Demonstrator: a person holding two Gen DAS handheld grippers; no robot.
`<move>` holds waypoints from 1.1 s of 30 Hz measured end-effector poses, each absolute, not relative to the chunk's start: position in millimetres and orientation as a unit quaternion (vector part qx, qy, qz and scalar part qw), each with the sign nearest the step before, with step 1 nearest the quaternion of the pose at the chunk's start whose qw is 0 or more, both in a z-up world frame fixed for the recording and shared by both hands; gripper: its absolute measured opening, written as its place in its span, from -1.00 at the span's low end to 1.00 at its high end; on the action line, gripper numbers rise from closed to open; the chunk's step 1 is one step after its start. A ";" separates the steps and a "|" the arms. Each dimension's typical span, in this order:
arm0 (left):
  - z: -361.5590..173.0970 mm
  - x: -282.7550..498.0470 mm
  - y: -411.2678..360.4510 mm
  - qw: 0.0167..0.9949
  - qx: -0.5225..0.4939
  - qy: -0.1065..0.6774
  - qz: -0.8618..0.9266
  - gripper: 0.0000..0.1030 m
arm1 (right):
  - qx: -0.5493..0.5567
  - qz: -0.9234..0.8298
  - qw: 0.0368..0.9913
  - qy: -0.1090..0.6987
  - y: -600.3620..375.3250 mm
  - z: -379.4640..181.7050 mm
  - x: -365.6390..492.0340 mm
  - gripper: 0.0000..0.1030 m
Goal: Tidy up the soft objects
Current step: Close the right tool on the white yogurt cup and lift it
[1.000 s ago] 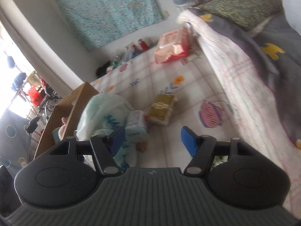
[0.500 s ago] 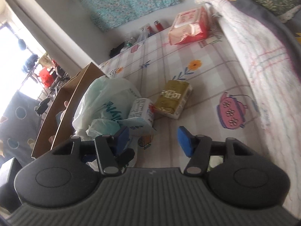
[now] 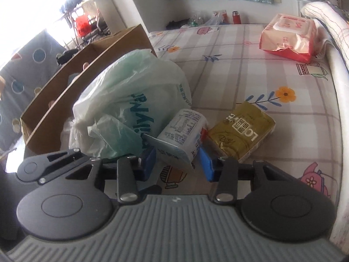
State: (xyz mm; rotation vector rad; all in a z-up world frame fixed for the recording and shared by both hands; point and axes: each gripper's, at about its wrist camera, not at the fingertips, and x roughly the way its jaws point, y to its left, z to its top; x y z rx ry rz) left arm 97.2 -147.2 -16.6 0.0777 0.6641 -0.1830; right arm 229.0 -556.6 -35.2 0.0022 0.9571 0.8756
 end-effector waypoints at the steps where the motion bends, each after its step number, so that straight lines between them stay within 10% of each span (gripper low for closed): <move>1: -16.8 97.2 -147.2 0.940 0.039 0.326 -0.090 -0.10 | -0.008 0.407 0.797 0.447 -554.1 -37.2 229.4 -0.42; 18: -10.5 74.9 -155.3 0.938 0.048 0.312 -0.145 0.19 | 0.201 0.379 0.749 0.505 -630.9 -27.6 228.2 -0.98; 33: -24.4 84.3 -171.6 0.925 0.065 0.339 -0.159 0.26 | 0.144 0.375 0.765 0.503 -623.2 -8.6 228.3 -0.64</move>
